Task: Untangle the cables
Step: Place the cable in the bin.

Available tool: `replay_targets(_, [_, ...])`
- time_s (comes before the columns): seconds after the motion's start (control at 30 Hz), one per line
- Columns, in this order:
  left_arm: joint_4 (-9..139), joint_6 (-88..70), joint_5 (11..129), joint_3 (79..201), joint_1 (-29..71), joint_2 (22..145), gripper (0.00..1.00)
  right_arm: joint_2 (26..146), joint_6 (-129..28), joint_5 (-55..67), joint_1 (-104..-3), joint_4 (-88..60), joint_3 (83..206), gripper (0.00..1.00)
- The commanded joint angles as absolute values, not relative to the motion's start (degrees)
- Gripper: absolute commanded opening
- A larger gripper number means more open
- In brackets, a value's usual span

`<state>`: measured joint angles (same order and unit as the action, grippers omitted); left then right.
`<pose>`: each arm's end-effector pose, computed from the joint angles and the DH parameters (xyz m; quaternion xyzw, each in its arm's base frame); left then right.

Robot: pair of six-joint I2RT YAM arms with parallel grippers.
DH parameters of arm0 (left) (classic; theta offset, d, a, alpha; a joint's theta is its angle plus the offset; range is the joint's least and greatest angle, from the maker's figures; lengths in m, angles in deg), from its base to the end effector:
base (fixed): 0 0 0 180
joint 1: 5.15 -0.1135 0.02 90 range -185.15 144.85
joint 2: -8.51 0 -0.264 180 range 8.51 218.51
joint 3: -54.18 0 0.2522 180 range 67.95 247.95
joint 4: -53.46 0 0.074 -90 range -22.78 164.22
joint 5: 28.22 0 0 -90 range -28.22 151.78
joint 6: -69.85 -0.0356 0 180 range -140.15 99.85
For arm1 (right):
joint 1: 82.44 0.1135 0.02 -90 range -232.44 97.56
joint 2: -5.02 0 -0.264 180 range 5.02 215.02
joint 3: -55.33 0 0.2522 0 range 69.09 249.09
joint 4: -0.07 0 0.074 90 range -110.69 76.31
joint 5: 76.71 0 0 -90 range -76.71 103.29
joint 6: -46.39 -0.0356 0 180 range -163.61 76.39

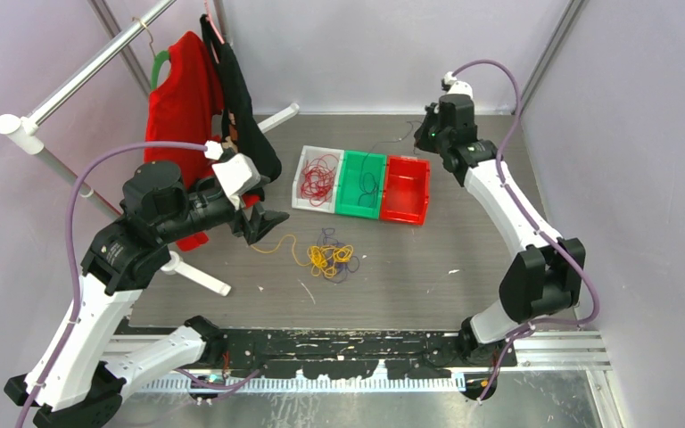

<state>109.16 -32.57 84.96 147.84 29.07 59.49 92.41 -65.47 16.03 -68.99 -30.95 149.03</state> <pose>0.1105 -0.0921 0.4655 0.4184 0.6546 -0.2697 0.5690 0.3487 0.0817 0.3591 0.0746 0.8386 0.1444 0.5200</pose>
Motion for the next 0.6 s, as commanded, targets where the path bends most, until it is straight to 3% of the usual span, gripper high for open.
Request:
replay_targets(0.0, [107.0, -32.5, 85.9, 148.8, 28.9, 59.2, 0.73, 94.6, -56.4, 30.4, -63.1, -35.9, 154.1, 0.01])
replay_targets(0.37, [107.6, -33.3, 85.5, 148.9, 28.9, 59.1, 0.74, 109.8, -52.3, 43.1, -52.0, -41.8, 165.1, 0.01])
replay_targets(0.57, [107.9, -33.7, 85.5, 148.8, 28.8, 58.9, 0.74, 114.5, -55.8, 39.6, -51.9, -41.0, 165.9, 0.01])
